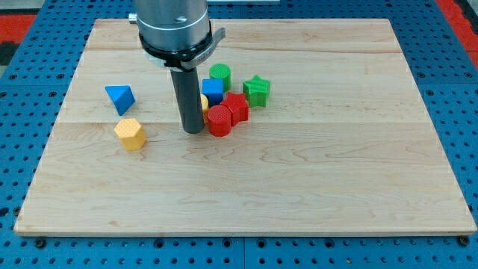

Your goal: Place the yellow hexagon close to the blue triangle

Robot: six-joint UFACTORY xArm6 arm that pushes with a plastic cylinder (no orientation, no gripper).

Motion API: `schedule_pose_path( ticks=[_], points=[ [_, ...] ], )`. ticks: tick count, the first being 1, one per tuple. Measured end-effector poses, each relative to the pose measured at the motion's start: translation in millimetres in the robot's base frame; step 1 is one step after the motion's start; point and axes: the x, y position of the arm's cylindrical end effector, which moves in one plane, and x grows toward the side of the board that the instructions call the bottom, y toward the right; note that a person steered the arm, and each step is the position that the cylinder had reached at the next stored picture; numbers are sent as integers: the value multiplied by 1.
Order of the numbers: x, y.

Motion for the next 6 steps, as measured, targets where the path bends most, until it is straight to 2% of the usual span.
schedule_pose_path(
  ticks=[1, 2, 3, 5, 6],
  points=[
    [47, -1],
    [82, -60],
    [59, -95],
    [-4, -93],
    [4, -101]
  ],
)
